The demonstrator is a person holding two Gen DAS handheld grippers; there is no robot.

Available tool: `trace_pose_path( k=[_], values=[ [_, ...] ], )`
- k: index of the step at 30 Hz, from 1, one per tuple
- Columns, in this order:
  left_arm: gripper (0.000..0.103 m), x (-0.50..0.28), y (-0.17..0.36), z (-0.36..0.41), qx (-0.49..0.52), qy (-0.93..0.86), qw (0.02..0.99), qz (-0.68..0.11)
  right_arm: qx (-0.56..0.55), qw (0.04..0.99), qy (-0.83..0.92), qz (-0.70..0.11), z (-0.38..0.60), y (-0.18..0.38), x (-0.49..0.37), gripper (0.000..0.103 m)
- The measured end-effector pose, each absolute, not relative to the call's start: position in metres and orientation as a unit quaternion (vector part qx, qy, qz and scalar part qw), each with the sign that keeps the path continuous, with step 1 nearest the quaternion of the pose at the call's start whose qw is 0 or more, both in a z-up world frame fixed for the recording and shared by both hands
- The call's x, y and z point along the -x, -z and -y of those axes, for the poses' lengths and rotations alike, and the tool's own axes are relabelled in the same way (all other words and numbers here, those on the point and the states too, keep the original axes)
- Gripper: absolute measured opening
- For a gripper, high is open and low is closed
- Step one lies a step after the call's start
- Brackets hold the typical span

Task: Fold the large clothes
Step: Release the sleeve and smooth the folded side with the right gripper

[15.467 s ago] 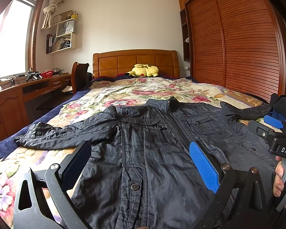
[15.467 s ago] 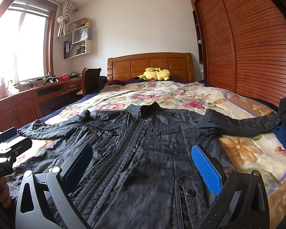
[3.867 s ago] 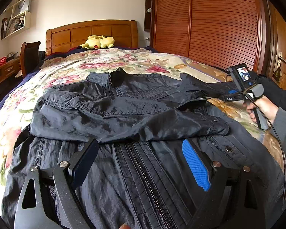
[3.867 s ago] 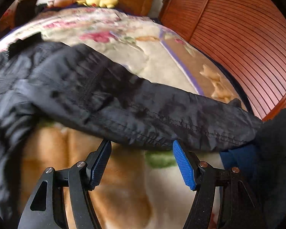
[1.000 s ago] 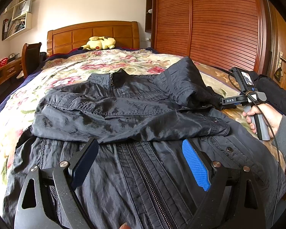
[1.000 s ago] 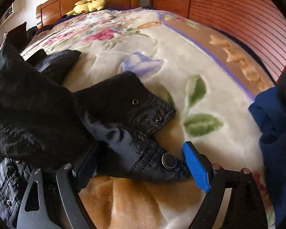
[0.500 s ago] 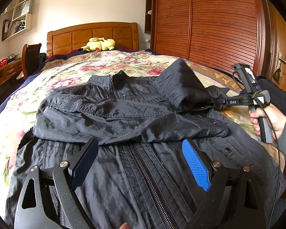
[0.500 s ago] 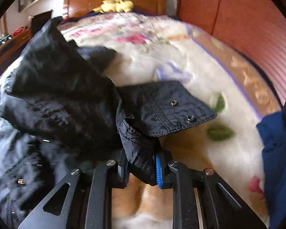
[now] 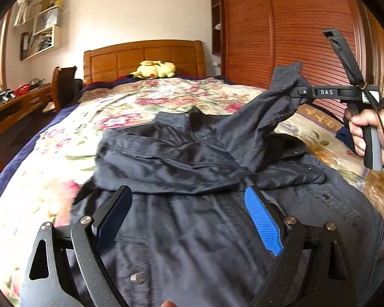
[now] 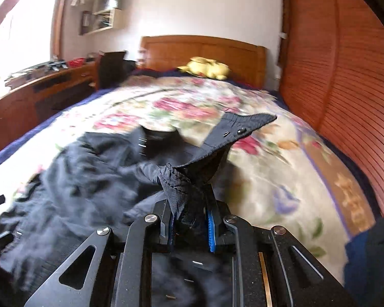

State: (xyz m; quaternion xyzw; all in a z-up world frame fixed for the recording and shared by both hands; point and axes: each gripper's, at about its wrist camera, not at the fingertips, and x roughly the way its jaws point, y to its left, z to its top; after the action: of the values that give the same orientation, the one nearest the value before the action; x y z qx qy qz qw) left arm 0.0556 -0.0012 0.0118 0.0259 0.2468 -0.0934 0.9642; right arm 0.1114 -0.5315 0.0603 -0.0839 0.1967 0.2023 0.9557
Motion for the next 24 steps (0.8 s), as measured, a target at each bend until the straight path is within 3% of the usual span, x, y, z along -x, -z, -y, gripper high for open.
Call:
trace_pose_path(
  k=[16,19,24],
  values=[
    [0.090,-0.042,-0.014,-0.078,-0.002,0.025,0.971,-0.239,0.150,0.914,-0.320,-0.198,0.412,-0.033,-0.089,0.020],
    [0.090,-0.041,-0.012,-0.084,-0.001,0.019,0.970,-0.241,0.150,0.908,-0.329,-0.211,0.398,-0.026,-0.087,0.025],
    [0.090,-0.040,-0.010,-0.089,-0.002,0.016,0.970,-0.244,0.134,0.895,-0.360,-0.228,0.394,-0.030,-0.081,0.054]
  ],
)
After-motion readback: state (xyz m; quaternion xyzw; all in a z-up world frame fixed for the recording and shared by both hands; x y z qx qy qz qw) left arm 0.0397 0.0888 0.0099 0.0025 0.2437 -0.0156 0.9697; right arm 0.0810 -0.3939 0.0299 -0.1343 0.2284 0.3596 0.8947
